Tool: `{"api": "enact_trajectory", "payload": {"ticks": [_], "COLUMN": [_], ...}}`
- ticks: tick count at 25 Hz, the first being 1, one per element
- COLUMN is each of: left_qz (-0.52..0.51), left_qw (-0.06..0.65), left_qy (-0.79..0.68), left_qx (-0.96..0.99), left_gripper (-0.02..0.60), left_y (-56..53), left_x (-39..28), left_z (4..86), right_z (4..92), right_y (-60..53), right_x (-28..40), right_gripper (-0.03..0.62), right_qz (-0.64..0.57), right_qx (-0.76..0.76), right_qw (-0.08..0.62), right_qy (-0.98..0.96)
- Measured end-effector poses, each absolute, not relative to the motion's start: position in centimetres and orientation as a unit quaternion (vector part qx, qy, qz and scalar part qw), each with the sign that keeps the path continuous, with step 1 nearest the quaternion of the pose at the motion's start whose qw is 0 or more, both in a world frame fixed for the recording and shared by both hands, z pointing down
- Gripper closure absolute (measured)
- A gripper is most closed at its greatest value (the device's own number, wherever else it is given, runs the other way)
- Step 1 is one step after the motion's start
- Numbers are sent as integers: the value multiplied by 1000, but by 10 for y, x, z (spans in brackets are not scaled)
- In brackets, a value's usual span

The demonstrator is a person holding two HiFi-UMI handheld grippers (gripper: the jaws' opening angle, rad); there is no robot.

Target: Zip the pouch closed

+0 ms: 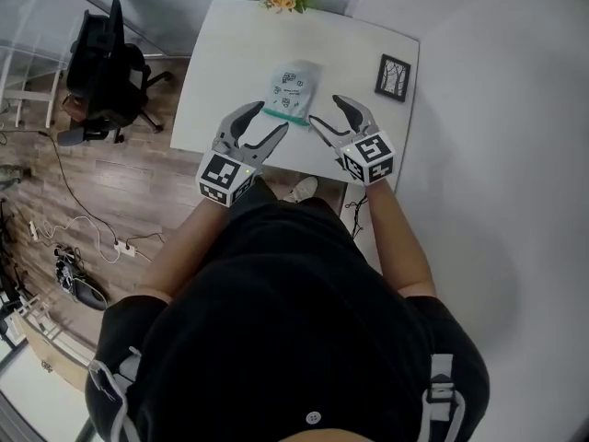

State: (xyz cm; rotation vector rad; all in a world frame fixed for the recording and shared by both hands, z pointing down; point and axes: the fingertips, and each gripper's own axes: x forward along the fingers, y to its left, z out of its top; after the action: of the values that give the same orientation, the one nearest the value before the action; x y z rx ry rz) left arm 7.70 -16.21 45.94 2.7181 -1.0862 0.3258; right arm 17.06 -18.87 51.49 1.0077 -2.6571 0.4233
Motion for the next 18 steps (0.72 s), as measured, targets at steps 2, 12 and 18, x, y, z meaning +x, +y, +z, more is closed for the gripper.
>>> {"api": "enact_trajectory", "payload": {"ticks": [2,12,18], "left_qz": [121,201,238], "left_qw": [110,147,187], "left_qy": [-378,-355,-326], "left_qx": [911,901,896], "left_gripper": [322,322,336], "left_y": [-160,-157,-153], "left_x": [75,93,114], "left_z": [475,562,611], "right_z": [538,624,665], "right_y": [-188,-183,-182], "right_x": [172,184,188], "right_gripper": [295,319,341], "right_qz": [152,162,161], "right_qx": [334,297,272], "right_qw": [160,269,329], "right_qy": [-916,-902,-890]}}
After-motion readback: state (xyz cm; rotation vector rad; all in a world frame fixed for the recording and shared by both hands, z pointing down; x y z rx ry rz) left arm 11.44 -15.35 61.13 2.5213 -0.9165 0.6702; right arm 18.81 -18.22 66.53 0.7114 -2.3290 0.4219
